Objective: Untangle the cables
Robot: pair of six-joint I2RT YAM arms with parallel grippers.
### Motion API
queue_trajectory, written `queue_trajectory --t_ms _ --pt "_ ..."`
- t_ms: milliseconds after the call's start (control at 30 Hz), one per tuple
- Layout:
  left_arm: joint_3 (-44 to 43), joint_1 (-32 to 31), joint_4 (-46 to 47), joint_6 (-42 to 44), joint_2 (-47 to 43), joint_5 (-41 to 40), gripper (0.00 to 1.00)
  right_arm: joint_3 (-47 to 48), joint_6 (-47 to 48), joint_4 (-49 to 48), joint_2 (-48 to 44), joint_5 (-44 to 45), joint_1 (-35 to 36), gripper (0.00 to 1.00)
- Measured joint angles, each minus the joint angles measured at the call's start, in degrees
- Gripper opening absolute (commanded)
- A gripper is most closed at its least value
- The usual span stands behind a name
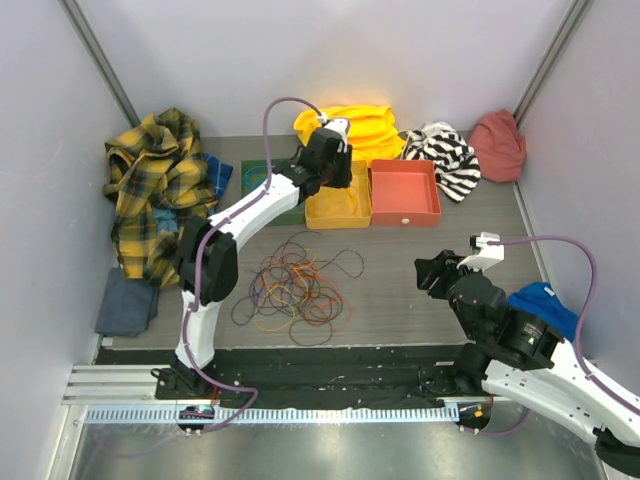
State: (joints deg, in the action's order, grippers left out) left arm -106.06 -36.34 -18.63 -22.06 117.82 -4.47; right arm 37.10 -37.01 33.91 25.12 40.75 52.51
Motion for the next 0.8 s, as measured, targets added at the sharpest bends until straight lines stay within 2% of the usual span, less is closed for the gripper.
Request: queue_trajectory --t_ms 33,67,100,133,267,433,533,667,800 --pt "-0.07 0.31 -0.63 -0.57 1.42 0.02 0.62 0.0 0.09 0.0 0.02 0.09 0.0 0.53" --pt "-0.17 0.61 -1.2 -0.46 2.38 0.07 0.76 0.0 0.11 0.0 0.02 0.11 -0.02 0.53" --pt "-0.24 0.94 -1.81 -0.52 3.13 0.2 0.84 0.0 0.13 0.0 0.02 0.13 -0.02 0.53" --pt "-0.22 1.27 -2.45 -0.55 3.58 0.11 1.0 0.0 0.15 0.02 0.0 0.15 0.0 0.53" --pt "0.98 2.05 -2.6 -1.38 2.71 -0.7 1.0 0.0 0.13 0.02 0.02 0.17 -0.02 0.53" --pt "5.38 2.29 -2.99 -0.2 -5.44 -4.37 1.0 0.0 0.09 0.02 0.04 0.13 -0.02 0.53" --pt "13.25 2.05 -2.64 -0.33 -17.38 -6.8 1.0 -0.13 0.0 -0.02 0.04 0.07 -0.02 0.53" --pt "28.72 0.22 0.26 -3.69 -36.13 -10.78 1.0 -1.99 -0.63 -1.27 1.4 -0.7 -0.02 0.52" --pt "44.83 -3.48 0.94 -8.83 -47.28 -14.21 1.0 -4.48 -0.98 -2.71 5.05 -2.58 -0.02 0.51"
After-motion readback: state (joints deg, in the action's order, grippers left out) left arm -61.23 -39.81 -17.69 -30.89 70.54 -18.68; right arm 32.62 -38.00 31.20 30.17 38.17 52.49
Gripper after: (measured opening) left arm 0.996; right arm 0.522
